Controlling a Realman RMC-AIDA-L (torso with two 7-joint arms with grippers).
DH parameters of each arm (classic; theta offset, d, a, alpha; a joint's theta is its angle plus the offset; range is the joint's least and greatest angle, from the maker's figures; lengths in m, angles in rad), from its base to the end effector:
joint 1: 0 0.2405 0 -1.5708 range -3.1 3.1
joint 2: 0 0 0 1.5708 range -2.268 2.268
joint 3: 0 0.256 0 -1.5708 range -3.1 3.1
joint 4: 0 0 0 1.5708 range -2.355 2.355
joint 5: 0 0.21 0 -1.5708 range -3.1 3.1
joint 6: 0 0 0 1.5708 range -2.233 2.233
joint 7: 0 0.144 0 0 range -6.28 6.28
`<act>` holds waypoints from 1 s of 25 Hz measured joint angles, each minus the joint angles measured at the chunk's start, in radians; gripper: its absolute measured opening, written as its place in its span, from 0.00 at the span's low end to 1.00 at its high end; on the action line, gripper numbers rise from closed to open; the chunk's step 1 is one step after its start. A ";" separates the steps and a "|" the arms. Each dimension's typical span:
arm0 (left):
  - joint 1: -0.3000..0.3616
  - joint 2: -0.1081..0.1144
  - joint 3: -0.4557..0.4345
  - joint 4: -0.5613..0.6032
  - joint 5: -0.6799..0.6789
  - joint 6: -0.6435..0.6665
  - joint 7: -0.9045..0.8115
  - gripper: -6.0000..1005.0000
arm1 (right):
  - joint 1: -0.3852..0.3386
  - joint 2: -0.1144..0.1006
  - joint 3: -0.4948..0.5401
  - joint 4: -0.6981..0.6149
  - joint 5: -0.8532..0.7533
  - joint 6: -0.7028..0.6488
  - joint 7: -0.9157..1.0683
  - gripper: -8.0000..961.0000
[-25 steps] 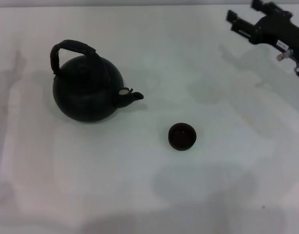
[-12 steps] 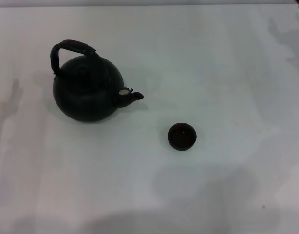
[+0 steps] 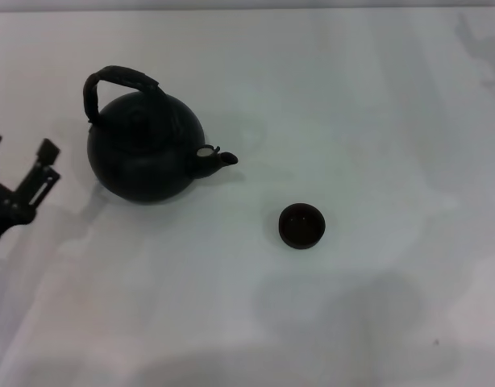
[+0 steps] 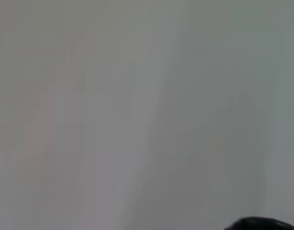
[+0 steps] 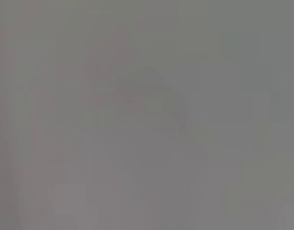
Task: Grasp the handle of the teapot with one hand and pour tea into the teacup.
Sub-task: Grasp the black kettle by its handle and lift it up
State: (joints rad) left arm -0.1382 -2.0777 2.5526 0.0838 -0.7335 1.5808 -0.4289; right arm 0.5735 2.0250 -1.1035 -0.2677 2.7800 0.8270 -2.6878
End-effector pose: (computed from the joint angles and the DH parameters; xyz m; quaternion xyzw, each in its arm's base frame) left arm -0.3495 0.1991 -0.0237 -0.7215 -0.2611 -0.3984 0.5026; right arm 0.3195 0.4145 0.0511 -0.6803 0.2725 0.2919 0.6146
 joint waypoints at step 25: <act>-0.188 0.004 -0.009 -0.063 0.014 -0.142 0.064 0.85 | -0.011 0.001 0.002 0.001 0.000 0.042 -0.027 0.86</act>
State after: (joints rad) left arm -0.3261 -2.0739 2.5434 0.0212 -0.7199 1.4391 -0.3652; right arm 0.5626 2.0260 -1.1014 -0.2668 2.7795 0.8690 -2.7152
